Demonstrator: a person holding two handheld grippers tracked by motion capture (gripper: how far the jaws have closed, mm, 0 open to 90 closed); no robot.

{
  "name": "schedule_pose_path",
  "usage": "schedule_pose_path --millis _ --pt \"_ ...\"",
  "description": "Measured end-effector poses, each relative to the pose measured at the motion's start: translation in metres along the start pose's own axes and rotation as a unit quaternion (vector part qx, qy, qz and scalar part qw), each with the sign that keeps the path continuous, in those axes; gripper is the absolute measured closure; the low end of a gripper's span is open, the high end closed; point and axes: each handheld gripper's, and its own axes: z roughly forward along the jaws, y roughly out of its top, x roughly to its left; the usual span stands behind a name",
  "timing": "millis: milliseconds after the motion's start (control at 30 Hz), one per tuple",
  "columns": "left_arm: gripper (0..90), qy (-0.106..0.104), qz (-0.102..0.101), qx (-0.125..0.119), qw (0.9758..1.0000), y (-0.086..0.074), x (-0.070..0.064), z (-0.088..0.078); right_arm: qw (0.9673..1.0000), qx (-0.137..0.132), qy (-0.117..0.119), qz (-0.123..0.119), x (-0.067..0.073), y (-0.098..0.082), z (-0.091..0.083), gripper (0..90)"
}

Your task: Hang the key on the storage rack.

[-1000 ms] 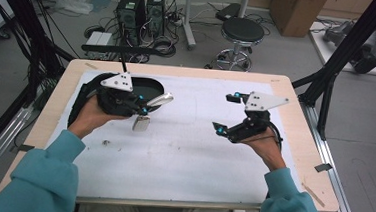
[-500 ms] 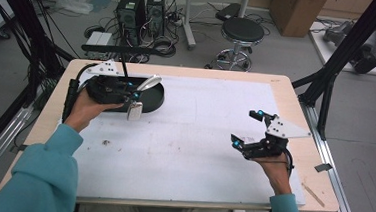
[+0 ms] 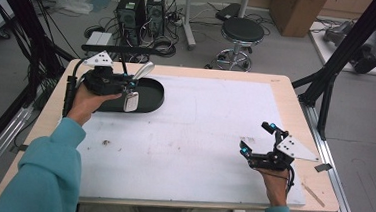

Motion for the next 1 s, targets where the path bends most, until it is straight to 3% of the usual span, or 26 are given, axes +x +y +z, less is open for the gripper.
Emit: schedule_pose_path --millis 433,600,1000 --pt "74.2 0.024 -0.021 -0.001 0.9995 0.002 0.012 0.020 0.9994 -0.009 -0.031 -0.011 0.001 -0.025 -0.007 0.6" --pt "74.2 0.027 -0.020 0.011 0.9994 0.002 0.018 0.026 0.9991 -0.028 -0.030 -0.009 0.002 -0.031 -0.008 0.6" --pt "74.2 0.038 -0.037 0.015 0.9985 0.002 0.031 0.040 0.9993 -0.026 -0.028 -0.003 0.003 -0.041 -0.007 0.6"
